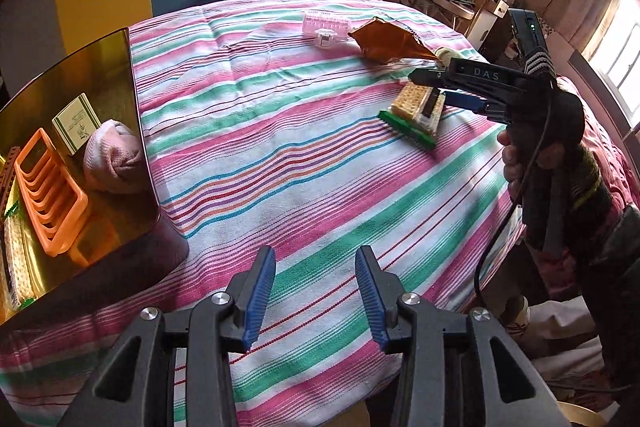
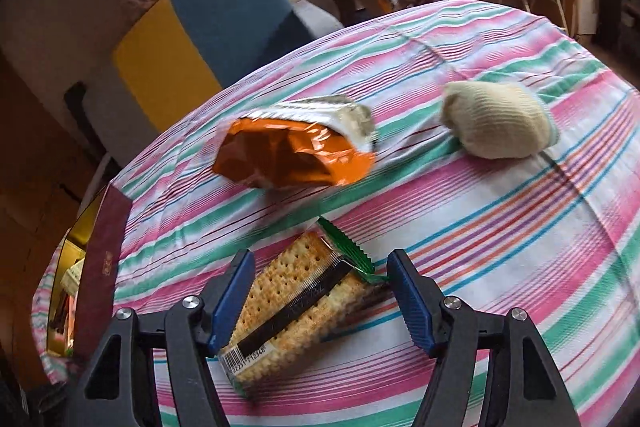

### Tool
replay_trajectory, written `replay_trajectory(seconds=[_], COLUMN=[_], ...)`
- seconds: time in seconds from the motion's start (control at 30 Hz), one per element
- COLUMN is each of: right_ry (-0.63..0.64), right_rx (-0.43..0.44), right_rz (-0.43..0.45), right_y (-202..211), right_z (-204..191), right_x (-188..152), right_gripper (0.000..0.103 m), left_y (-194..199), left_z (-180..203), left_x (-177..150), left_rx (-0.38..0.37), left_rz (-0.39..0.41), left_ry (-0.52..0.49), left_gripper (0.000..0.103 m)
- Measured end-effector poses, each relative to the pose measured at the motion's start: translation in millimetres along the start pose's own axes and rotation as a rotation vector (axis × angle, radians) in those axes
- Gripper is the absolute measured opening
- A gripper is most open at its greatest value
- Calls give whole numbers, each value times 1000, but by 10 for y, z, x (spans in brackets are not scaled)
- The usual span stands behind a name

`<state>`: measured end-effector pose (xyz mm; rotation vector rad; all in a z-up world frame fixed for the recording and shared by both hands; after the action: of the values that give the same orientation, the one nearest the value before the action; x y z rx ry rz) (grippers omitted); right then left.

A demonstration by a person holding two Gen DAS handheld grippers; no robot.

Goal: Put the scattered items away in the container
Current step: 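Move the left tool to the cracker pack on the table and grasp it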

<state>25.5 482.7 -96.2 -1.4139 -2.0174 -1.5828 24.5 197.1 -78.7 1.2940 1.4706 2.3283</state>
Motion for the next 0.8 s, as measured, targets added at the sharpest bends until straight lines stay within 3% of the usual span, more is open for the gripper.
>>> replay_trajectory(seconds=[0.17,0.27,0.5,0.8], right_ry=[46,56,-1,-89], right_rx=[185,212,121,23], right_rz=[-68,-82,-20,35], right_y=[12,91,422,680], right_z=[-405,-477,-66,499], right_x=[-270,-384,-402,-324], right_gripper=[77,78,83,85], left_y=[-35,-58,-229,-722], left_z=[55,108,336,550], left_x=[48,129,499,927], left_rx=[-6,-14,-33,-90], left_rz=[0,11,33,-33], left_ry=[-20,-41,-169,-307], left_gripper=[45,45,49,51])
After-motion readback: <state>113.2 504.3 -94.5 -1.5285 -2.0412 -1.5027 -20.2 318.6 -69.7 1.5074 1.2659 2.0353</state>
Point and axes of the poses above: each gripper's, at about its wrist camera, not at the fingertips, and y roughly against the way its jaws point, z to its right, x to its top, the point moved 2 cm from there along -y, roughly the way its jaws point, and after that the axes turned 9 degrees about z, right-handed, at the moved point
